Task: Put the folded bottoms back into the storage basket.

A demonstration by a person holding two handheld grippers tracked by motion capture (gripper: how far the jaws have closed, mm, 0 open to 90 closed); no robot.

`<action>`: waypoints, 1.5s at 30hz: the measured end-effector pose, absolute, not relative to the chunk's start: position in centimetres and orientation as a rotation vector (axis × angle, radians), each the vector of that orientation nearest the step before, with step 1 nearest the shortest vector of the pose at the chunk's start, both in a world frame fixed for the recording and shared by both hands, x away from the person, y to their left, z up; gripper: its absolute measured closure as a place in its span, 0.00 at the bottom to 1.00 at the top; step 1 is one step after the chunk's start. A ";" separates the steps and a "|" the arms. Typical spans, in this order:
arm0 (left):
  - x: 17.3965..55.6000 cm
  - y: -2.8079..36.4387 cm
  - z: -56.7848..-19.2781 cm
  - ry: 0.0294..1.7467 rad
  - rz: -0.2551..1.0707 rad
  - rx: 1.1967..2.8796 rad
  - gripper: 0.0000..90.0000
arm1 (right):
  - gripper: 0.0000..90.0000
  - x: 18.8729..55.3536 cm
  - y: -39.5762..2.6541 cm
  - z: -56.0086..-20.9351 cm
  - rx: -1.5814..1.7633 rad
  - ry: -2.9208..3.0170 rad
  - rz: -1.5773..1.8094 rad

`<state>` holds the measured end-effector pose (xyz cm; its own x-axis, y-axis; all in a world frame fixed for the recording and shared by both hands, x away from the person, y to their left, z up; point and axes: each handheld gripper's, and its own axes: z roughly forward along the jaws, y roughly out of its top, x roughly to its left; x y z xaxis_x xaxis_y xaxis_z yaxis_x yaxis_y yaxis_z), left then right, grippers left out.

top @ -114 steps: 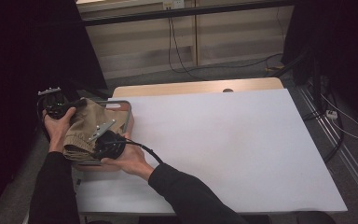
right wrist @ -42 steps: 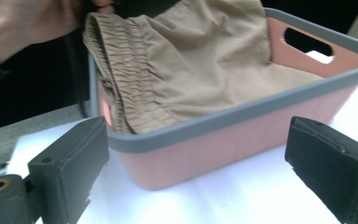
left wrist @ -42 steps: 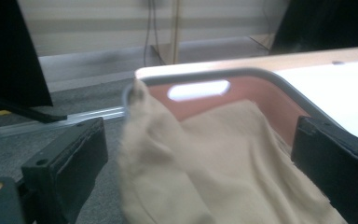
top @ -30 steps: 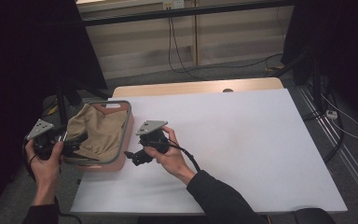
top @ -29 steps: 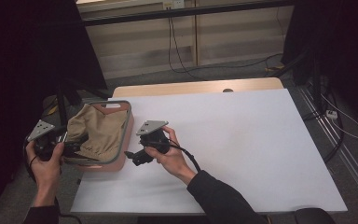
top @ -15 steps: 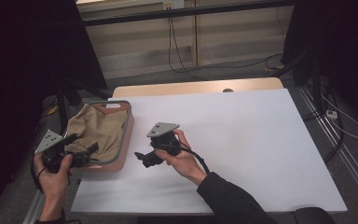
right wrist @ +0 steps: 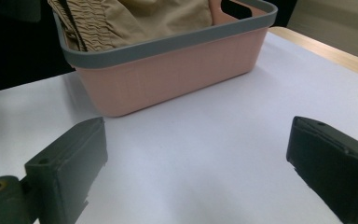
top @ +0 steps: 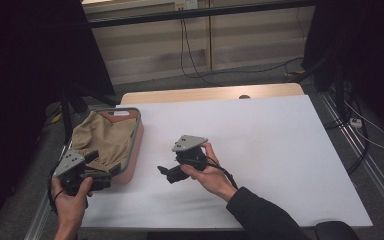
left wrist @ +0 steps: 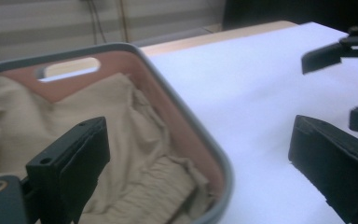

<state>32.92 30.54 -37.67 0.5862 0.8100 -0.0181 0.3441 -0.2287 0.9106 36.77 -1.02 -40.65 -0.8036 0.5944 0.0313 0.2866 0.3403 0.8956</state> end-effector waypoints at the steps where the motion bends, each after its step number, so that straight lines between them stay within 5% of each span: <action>1: 32.9 30.2 -37.8 0.940 0.586 1.813 0.06 | 0.06 36.7 -1.3 -40.7 0.790 2.304 1.441; 29: 30.9 24.8 -40.4 0.901 0.588 1.881 0.02 | 0.05 34.2 -9.5 -42.2 0.933 2.203 1.357; 45: 32.6 19.9 -41.6 0.795 0.479 1.977 0.05 | 0.05 31.8 -15.1 -43.5 1.009 2.105 1.297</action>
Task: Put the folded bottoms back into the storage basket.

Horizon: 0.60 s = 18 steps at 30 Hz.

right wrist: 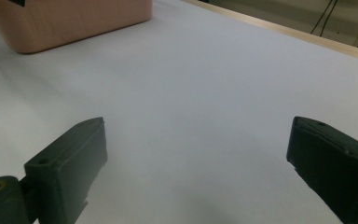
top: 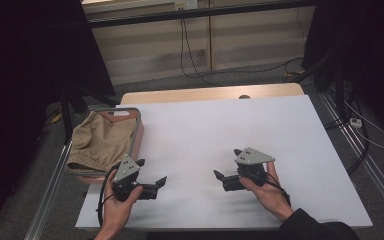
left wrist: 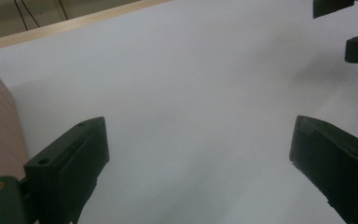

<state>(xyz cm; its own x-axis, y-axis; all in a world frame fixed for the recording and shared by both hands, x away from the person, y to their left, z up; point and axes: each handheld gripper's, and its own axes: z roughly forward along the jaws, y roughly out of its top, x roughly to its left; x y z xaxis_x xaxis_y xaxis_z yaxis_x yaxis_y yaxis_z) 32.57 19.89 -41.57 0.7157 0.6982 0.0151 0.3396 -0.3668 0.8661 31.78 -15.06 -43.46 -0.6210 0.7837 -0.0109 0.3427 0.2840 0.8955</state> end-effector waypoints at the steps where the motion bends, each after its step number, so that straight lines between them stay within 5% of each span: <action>1: 32.7 19.6 -41.8 0.795 0.464 1.984 0.05 | 0.05 31.6 -15.4 -43.6 1.015 2.099 1.289; 18: 32.6 18.6 -43.9 0.784 0.420 1.950 0.05 | 0.06 28.7 -20.6 -44.8 1.157 1.955 1.219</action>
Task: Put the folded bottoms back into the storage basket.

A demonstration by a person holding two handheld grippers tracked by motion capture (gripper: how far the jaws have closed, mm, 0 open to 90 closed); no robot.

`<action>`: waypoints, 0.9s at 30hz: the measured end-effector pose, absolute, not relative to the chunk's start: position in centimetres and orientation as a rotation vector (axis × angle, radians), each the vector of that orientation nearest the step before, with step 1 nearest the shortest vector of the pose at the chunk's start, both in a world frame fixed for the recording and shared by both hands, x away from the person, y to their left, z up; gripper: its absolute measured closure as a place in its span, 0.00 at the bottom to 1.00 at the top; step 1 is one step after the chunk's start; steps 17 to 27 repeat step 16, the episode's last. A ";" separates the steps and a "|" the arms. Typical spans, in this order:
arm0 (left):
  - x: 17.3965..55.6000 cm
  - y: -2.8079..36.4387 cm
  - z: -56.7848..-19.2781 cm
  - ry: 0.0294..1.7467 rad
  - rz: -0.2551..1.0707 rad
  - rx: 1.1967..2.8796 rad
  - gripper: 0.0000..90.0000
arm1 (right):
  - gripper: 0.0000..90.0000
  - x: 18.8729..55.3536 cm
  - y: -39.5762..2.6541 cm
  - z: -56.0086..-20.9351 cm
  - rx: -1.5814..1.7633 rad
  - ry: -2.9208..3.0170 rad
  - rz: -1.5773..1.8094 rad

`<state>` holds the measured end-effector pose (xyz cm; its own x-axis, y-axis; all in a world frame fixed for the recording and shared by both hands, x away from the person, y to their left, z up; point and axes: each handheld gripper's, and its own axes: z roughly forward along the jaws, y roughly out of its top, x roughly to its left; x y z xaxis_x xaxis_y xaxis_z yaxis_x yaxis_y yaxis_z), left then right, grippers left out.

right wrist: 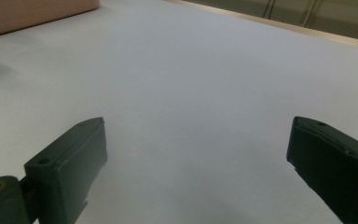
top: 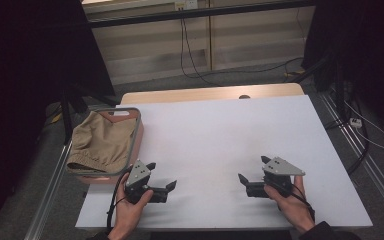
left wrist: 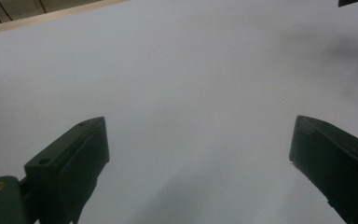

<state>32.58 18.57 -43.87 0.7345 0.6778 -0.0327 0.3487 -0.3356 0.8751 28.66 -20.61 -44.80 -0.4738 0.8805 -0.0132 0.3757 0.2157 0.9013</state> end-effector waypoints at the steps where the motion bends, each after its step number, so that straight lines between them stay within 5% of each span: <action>1: 32.6 18.6 -43.9 0.786 0.427 1.949 0.05 | 0.05 28.4 -20.9 -44.8 1.166 1.945 1.214; 27: 32.5 18.7 -44.3 0.805 0.409 1.952 0.05 | 0.04 26.7 -22.6 -45.1 1.204 1.884 1.193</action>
